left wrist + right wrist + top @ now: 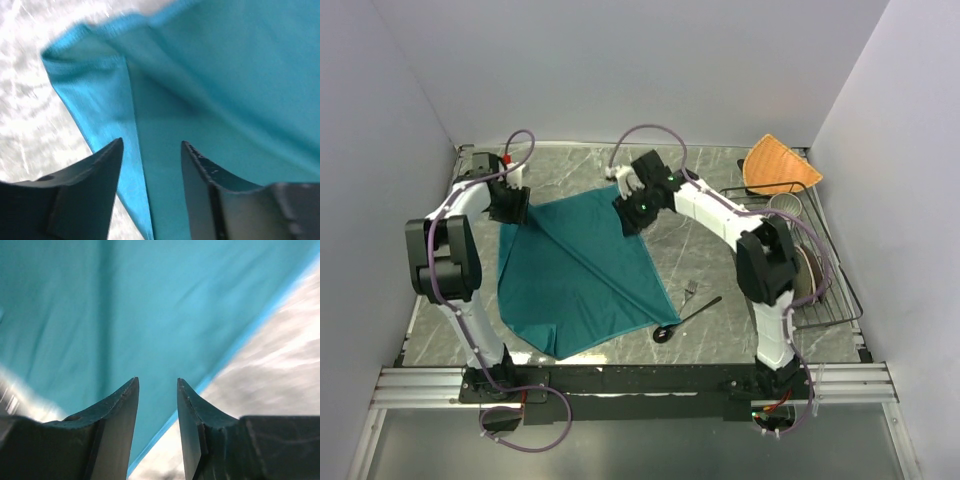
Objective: Fold the napkin into a case and place the utensils inside
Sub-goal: Rotate the flattened napkin at the center of the board.
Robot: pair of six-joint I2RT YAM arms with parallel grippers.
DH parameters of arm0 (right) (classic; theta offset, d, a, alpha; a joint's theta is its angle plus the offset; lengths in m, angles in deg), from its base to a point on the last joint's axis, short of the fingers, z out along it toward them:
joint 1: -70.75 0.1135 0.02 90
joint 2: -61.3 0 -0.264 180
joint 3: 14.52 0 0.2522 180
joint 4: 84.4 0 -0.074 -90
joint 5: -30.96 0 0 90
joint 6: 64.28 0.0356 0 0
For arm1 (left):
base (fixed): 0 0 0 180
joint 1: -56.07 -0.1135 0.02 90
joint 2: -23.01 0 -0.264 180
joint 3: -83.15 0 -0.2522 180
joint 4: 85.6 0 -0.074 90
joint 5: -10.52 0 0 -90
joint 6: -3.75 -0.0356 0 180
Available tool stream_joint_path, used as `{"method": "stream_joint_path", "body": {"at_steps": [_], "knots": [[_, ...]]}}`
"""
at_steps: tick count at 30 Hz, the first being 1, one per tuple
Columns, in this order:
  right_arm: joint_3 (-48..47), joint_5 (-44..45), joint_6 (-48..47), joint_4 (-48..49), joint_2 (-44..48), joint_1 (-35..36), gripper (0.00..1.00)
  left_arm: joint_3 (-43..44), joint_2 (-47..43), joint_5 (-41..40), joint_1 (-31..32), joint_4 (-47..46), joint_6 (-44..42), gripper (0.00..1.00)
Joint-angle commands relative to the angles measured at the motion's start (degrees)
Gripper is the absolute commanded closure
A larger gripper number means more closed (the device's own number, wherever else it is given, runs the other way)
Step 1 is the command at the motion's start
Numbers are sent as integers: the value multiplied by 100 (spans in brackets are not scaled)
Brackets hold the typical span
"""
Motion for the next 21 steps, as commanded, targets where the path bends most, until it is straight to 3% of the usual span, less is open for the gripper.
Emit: {"method": "stream_joint_path", "body": {"at_steps": [1,5,12,17,21], "knots": [[-1099,795,259,424,-923,22,55,336,313,-779,46,-424,237,49],[-1934,856,408,608,-1513,31,55,345,498,-964,37,-460,299,53],[-1901,1172,356,1083,-2014,128,57,388,779,-1086,37,-521,273,56],[-2023,2252,171,1118,-2427,102,62,607,1034,-1331,-68,-539,194,61],[-2445,2983,57,846,-2762,-12,65,1003,1314,-1421,-532,-495,343,66]]}}
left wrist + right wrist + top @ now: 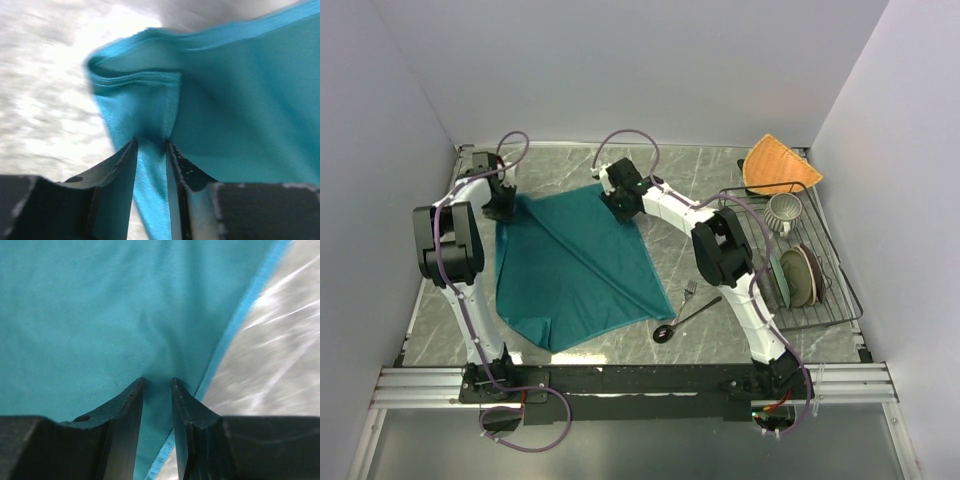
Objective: Fold the napkin into a case and place the utensils inside
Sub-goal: Rotate the flattened napkin at the center of the board, then smooth out the napkin at the center of the board.
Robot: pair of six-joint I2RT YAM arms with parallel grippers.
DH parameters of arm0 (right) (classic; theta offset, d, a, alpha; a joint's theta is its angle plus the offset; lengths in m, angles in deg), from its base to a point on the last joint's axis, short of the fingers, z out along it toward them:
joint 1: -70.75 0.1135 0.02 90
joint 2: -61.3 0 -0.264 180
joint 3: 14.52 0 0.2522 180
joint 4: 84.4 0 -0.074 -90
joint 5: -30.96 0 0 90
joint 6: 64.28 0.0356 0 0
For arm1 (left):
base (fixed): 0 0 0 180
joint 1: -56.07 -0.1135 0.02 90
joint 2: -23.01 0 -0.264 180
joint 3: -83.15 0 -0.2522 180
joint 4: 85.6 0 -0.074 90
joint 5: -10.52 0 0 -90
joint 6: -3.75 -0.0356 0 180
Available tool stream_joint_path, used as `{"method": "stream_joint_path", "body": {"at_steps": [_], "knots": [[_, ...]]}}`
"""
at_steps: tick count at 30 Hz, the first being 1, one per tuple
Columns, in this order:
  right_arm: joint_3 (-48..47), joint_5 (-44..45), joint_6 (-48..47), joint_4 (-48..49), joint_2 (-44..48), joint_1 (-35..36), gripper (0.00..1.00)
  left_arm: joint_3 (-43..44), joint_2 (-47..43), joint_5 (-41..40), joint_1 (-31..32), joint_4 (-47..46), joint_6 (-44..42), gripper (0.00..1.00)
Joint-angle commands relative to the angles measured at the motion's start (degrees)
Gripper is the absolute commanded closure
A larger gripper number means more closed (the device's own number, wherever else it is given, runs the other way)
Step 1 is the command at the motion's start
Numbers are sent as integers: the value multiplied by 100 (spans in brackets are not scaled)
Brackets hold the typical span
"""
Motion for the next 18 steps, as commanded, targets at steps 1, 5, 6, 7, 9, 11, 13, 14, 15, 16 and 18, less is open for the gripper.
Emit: {"method": "stream_joint_path", "body": {"at_steps": [1,5,6,7,9,11,13,14,15,16,18], "knots": [[-535,1273,-116,-35,-351,-124,65,507,343,-308,-549,-45,168,66],[-764,1687,-203,-193,-501,-212,68,973,396,-115,-963,70,327,58],[-764,1758,-221,-202,-492,-230,68,983,344,-37,-1085,52,370,52],[-756,1846,-221,-228,-484,-239,68,992,291,-36,-1147,26,406,49],[-729,2101,-221,-255,-457,-247,68,948,89,51,-1349,-70,485,44],[-624,2198,-186,-185,-379,-335,67,817,-174,401,-1516,-115,503,39],[-676,2163,-98,-176,-291,-397,65,694,-403,867,-1570,-27,363,36],[-703,2172,-98,-167,-247,-406,64,467,-726,1487,-1578,34,84,36],[-720,2120,-142,-124,-203,-406,63,308,-921,1841,-1578,104,-76,36],[-712,2102,-151,-1,-80,-414,60,176,-1105,2306,-1561,410,-304,35],[-772,1954,-238,122,26,-423,57,-202,-1589,2907,-1438,832,-928,35]]}}
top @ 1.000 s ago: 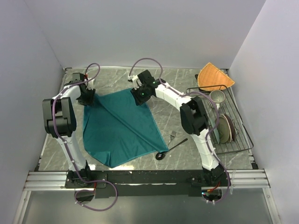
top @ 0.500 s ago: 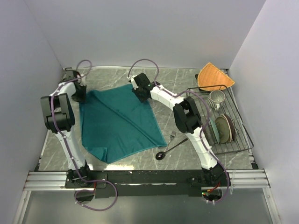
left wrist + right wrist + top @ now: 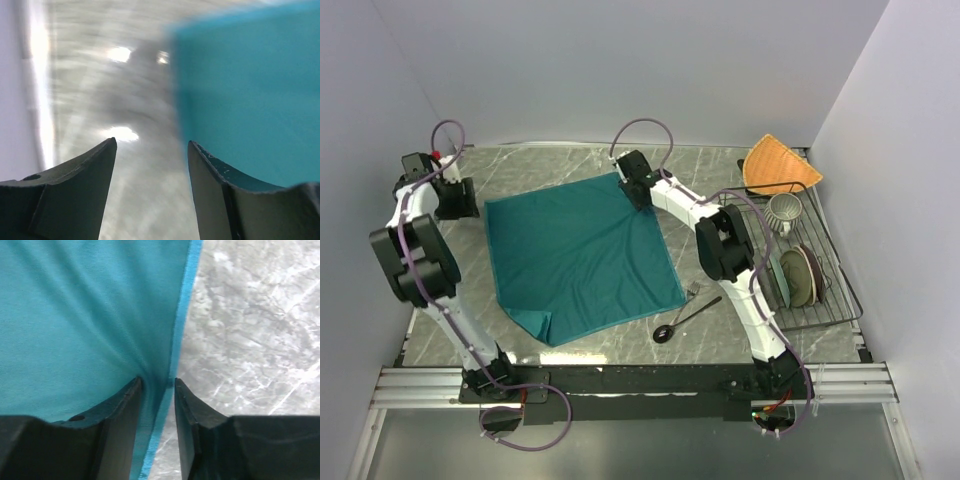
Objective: Fold the napkin into a case and place the utensils inside
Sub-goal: Smooth out the napkin at the center of the board.
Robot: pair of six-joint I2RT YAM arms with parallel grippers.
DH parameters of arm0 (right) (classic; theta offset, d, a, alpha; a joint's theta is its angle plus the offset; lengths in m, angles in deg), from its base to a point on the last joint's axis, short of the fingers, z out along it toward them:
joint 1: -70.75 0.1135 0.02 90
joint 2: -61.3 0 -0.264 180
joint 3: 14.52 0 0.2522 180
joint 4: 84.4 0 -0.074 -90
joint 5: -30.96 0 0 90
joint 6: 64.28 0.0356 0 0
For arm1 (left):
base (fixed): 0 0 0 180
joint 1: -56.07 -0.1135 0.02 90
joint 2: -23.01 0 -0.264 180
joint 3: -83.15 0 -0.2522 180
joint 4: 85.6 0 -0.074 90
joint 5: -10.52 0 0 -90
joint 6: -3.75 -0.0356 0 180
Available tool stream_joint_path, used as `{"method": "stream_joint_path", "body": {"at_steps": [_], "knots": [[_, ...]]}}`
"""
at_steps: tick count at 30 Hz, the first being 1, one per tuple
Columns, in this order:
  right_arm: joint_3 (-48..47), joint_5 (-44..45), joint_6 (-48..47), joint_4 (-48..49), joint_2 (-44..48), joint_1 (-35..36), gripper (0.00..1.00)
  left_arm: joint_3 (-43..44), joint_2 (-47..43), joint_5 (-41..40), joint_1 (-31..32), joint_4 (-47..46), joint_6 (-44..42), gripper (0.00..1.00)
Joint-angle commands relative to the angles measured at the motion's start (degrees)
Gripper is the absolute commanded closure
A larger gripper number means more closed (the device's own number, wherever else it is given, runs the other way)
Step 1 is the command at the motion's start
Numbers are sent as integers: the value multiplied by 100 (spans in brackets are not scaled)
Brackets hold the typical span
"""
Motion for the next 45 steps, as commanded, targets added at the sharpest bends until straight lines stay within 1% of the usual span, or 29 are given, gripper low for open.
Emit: {"method": "stream_joint_path", "body": {"at_steps": [1,2,3,4,5,6,7,8,10,11,13,14,16,17,19,20,21,25,29,30,34,36,41,43,45], "knots": [[-250,21,-123,186,452,-65,55,-564,-1282,1861,297,1249,-1252,36],[-303,-24,-106,160,488,-73,53,-887,-1588,1949,429,1481,-1681,36],[-399,-311,-88,55,523,-82,50,-1090,-1765,2150,508,1753,-1912,35],[-400,-392,-97,20,654,-74,45,-1510,-1932,2143,622,2165,-2132,35],[-374,-480,-44,-16,742,-65,43,-1740,-2282,2117,910,2360,-2508,35],[-287,-646,-9,-68,830,-82,40,-1977,-2468,2030,1070,2475,-2642,35],[-199,-883,0,-147,1040,-82,38,-2441,-2652,1968,1245,2538,-2731,36],[-85,-972,78,-156,1163,-82,36,-2663,-3020,1889,1578,2573,-2827,36],[196,-1410,114,-322,1444,-82,35,-3242,-3338,1644,1905,2477,-2837,35],[284,-1448,184,-393,1524,-82,35,-3393,-3549,1529,2237,2303,-2767,35],[469,-1780,220,-699,1656,-91,35,-3709,-3673,1205,2555,2126,-2697,35],[522,-1973,272,-806,1692,-91,35,-3781,-3735,1107,2809,2047,-2609,35],[759,-2176,316,-1069,1779,-100,36,-3956,-3753,940,3022,1862,-2521,35],[864,-2351,360,-1123,1823,-109,36,-4010,-3770,861,3249,1792,-2407,35],[1294,-2528,430,-1141,1963,-109,37,-4211,-3788,694,3479,1634,-2363,35],[1435,-2599,483,-1123,2008,-109,37,-4282,-3788,484,3697,1563,-2310,35],[1698,-2721,527,-1106,2052,-109,38,-4352,-3797,378,3786,1502,-2284,35],[2077,-2819,668,-1036,2105,-117,39,-4485,-3674,52,4086,1273,-2152,36],[2324,-2749,738,-930,2131,-117,40,-4581,-3577,-194,4393,1229,-2055,44],[2402,-2714,747,-913,2140,-126,40,-4616,-3595,-282,4446,1229,-2029,48],[2491,-2643,756,-877,2105,-126,41,-4748,-3822,-466,4578,1360,-2002,60],[2500,-2617,747,-895,2035,-126,41,-4748,-3919,-528,4578,1571,-2002,71],[2439,-2459,703,-930,1930,-126,42,-4670,-4262,-634,4578,2037,-2125,86],[2412,-2450,694,-930,1921,-126,42,-4573,-4367,-625,4578,2204,-2116,88],[2394,-2459,703,-939,1921,-126,42,-4389,-4421,-538,4578,2161,-2029,79]]}}
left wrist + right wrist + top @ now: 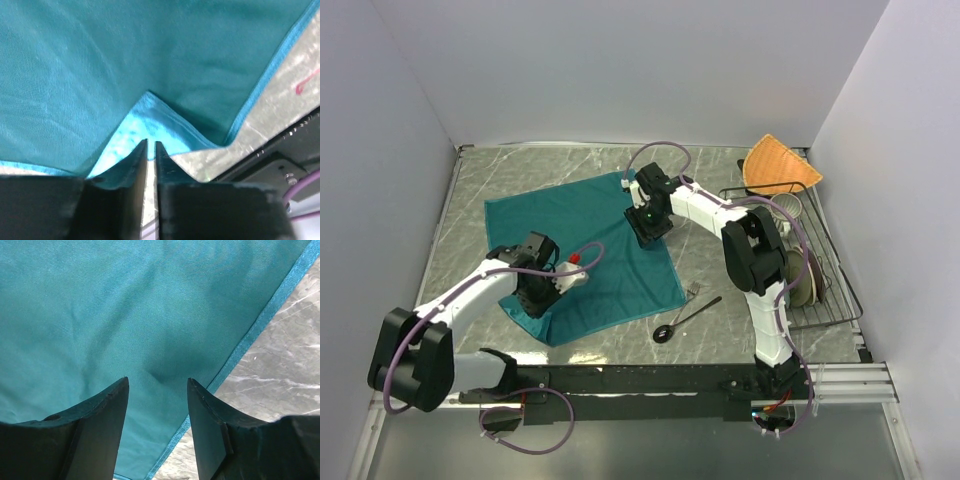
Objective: Fold the napkin into a case and place the utensils inside
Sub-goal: Smooth out the napkin at the center of the board.
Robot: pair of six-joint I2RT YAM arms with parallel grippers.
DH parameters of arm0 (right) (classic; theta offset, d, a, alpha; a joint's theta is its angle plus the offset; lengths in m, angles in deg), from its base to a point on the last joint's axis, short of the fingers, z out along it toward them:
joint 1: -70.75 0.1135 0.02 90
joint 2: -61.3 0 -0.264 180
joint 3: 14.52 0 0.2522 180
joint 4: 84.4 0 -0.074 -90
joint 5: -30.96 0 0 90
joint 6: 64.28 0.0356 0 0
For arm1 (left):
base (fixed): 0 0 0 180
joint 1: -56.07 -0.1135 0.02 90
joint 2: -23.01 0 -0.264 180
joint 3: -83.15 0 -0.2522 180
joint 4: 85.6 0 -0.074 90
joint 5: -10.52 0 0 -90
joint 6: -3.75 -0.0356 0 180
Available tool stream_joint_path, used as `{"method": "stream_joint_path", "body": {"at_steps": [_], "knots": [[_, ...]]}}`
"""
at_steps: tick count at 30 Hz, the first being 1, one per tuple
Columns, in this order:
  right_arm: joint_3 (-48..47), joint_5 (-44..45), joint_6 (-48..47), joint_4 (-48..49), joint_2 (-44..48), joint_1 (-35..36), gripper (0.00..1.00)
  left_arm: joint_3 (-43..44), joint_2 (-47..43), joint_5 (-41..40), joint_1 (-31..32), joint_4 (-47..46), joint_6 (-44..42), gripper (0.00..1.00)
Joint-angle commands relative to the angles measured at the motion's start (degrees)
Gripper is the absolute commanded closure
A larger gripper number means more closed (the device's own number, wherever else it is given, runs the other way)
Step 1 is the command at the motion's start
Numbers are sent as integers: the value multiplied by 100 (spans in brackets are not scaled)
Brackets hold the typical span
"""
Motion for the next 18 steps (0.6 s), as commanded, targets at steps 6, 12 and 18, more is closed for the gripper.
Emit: {"method": "stream_joint_path", "body": {"at_steps": [6,12,18], "knots": [[-141,77,120,3,-86,-48,42,426,256,-85,273,-195,311,49],[-141,138,155,30,-121,-39,42,197,467,-646,766,-679,654,41],[-378,252,146,-128,-358,5,43,-14,766,-1166,898,-610,646,46]]}}
